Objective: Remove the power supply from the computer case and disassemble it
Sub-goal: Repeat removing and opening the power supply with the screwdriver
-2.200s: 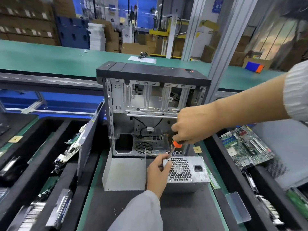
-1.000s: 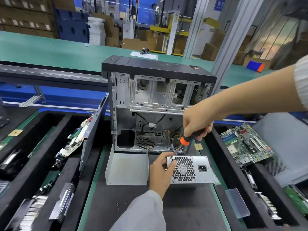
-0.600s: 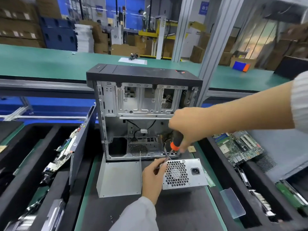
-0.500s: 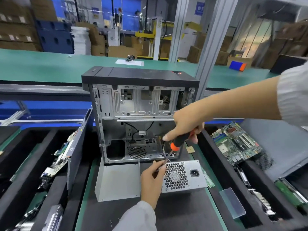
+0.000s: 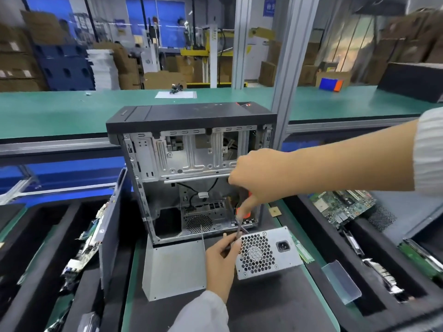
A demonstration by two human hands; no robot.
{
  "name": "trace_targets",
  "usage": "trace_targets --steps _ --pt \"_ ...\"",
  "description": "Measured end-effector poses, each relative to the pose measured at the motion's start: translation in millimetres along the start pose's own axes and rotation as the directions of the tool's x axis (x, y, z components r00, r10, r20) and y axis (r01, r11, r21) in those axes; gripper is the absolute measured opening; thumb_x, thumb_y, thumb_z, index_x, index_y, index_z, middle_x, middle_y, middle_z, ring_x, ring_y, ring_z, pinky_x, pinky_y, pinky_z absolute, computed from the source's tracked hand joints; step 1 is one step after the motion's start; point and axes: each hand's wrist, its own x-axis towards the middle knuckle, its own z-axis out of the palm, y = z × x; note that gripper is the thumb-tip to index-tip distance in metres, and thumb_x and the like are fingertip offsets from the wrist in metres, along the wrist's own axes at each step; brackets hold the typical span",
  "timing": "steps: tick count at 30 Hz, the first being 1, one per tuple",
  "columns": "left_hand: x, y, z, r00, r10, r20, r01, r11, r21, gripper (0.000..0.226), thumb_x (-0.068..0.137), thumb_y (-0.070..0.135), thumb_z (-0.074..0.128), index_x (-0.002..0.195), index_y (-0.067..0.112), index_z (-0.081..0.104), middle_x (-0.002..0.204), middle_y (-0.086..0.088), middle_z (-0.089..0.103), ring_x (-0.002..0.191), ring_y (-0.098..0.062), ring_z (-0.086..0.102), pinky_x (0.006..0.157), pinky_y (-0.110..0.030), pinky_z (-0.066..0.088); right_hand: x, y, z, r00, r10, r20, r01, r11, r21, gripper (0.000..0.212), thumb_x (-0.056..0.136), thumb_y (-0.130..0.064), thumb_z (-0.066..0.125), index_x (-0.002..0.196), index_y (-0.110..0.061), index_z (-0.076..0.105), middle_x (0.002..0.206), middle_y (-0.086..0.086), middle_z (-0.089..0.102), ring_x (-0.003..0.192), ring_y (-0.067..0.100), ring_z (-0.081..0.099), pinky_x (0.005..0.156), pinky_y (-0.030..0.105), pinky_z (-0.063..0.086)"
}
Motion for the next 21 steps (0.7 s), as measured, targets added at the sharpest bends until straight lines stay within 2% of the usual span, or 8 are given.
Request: trace_targets --steps 5,7,9,10,13,15,18,21 --pt "0 1 0 1.0 -0.003 -0.004 0.003 0.999 -0.033 0.025 0.091 0.009 0.067 0.096 0.031 0.076 0.092 0.005 0.076 0.091 -0.006 0.069 0.075 -0.013 0.051 2 5 1 0.981 0.168 0.095 -0.169 0.986 0.009 0.056 0.096 -0.059 0.03 0.067 -0.012 0.039 0.066 0.002 0.044 0.054 0.016 0.041 0.051 0.029 0.035" --pt "0 0 0 1.0 0.007 -0.012 -0.007 1.0 -0.018 0.023 0.091 0.009 0.067 0.097 0.029 0.076 0.091 0.0 0.076 0.088 -0.009 0.068 0.075 -0.017 0.052 1 7 1 0.986 0.134 0.103 -0.137 0.99 0.023 0.042 0.098 -0.049 0.04 0.084 -0.01 0.048 0.077 0.003 0.052 0.058 0.016 0.042 0.051 0.028 0.034" --pt "-1 1 1 1.0 0.008 -0.011 -0.008 1.0 -0.017 0.023 0.091 0.007 0.066 0.097 0.027 0.076 0.09 0.0 0.076 0.087 -0.01 0.07 0.072 -0.017 0.053 -2 11 -2 0.985 0.078 0.154 -0.107 0.976 0.189 0.021 0.092 -0.03 0.058 0.106 -0.017 0.049 0.1 0.006 0.053 0.061 0.012 0.042 0.049 0.027 0.034" --pt "-1 1 1 1.0 0.006 -0.009 -0.006 1.0 -0.027 0.023 0.091 0.006 0.066 0.097 0.026 0.076 0.09 0.003 0.076 0.086 -0.009 0.07 0.069 -0.015 0.053 -3 12 -4 0.978 0.068 0.196 -0.127 0.942 0.309 0.027 0.087 -0.023 0.064 0.109 -0.019 0.047 0.102 0.005 0.052 0.059 0.009 0.045 0.046 0.024 0.035" --pt "-2 3 2 1.0 0.01 -0.018 -0.01 1.0 -0.026 0.022 0.091 0.005 0.066 0.097 0.024 0.076 0.09 0.005 0.076 0.086 -0.008 0.071 0.069 -0.015 0.053 -1 11 -5 0.97 0.047 0.241 -0.161 0.863 0.478 0.046 0.08 -0.047 0.071 0.105 -0.013 0.05 0.084 0.001 0.062 0.05 0.013 0.057 0.046 0.022 0.044" --pt "-3 5 4 0.999 0.011 -0.03 -0.011 1.0 0.002 0.022 0.09 0.006 0.066 0.098 0.024 0.076 0.092 0.006 0.076 0.089 -0.01 0.07 0.075 -0.019 0.054 -2 8 -10 0.952 0.083 0.294 -0.187 0.918 0.349 0.055 0.088 -0.06 0.052 0.105 -0.009 0.059 0.071 0.007 0.067 0.06 0.019 0.064 0.06 0.027 0.052" --pt "-6 7 6 0.999 0.013 -0.051 -0.012 1.0 0.015 0.025 0.09 0.006 0.067 0.094 0.028 0.076 0.093 0.008 0.076 0.09 -0.009 0.07 0.076 -0.018 0.053 -3 -2 -9 0.955 0.002 0.297 0.003 1.0 -0.016 0.036 0.101 -0.021 0.04 0.137 -0.014 0.043 0.075 0.008 0.056 0.062 0.018 0.052 0.051 0.026 0.04" --pt "-7 10 8 0.997 0.017 -0.077 -0.016 1.0 0.012 0.026 0.09 0.004 0.067 0.093 0.028 0.076 0.092 0.008 0.076 0.088 -0.007 0.07 0.073 -0.015 0.052 -4 -1 -5 0.979 -0.011 0.203 0.043 0.988 -0.152 0.032 0.101 -0.037 0.041 0.081 -0.014 0.052 0.077 0.001 0.054 0.055 0.014 0.038 0.042 0.026 0.028"
